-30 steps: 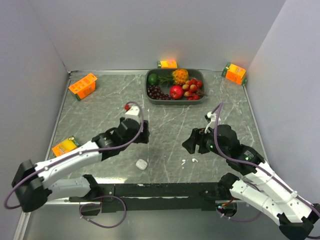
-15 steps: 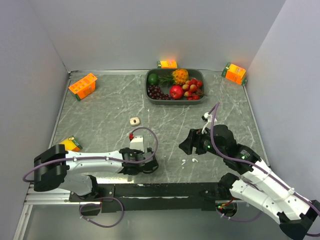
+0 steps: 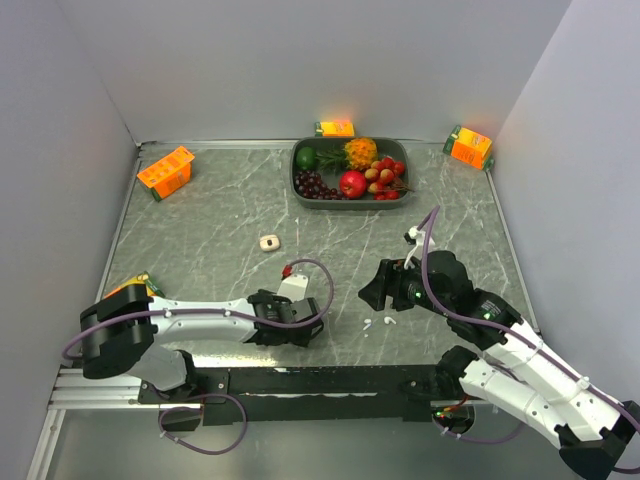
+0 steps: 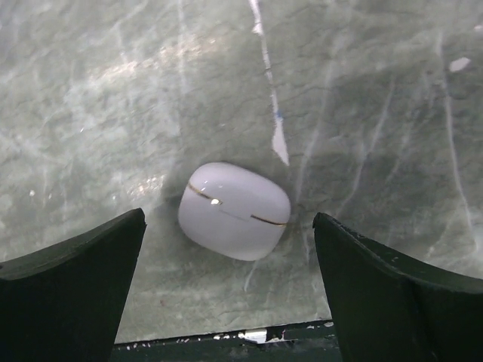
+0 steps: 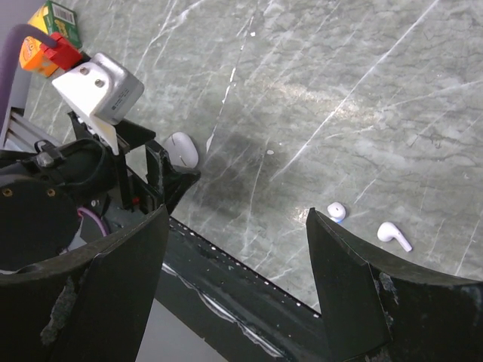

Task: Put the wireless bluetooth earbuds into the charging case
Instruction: Pick up the charging case at the center of the board.

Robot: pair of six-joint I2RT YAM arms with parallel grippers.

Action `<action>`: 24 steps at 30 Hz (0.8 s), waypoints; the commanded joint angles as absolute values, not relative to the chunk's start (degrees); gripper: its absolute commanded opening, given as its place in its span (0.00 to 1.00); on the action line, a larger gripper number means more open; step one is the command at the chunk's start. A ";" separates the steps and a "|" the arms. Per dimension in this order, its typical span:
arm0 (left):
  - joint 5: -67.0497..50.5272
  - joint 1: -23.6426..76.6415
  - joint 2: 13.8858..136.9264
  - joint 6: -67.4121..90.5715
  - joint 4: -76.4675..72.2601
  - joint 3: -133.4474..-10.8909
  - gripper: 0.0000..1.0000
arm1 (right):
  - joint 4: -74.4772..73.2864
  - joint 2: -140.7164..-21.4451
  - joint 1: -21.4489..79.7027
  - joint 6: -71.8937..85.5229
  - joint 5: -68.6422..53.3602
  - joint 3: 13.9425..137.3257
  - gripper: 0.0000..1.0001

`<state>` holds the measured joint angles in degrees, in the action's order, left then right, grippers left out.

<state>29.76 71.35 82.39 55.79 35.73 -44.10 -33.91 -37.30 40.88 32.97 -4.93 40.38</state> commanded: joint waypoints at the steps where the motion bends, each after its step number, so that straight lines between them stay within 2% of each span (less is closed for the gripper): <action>1: 25.58 69.53 81.74 48.70 31.38 -44.04 0.99 | -33.75 -36.48 41.22 32.87 -3.60 40.87 0.81; 7: 21.02 66.71 81.30 45.88 28.74 -42.63 0.85 | -34.01 -36.56 41.31 32.87 -3.52 40.78 0.81; 20: 16.97 66.62 82.35 44.47 33.13 -43.94 0.88 | -33.31 -36.21 41.31 32.96 -3.25 39.55 0.81; 23: 16.53 66.62 82.62 44.47 34.01 -43.68 0.80 | -33.22 -36.12 41.31 32.87 -3.25 39.64 0.81; 24: 16.52 66.53 82.79 44.39 34.01 -43.59 0.74 | -33.14 -36.21 41.31 32.96 -3.25 39.55 0.81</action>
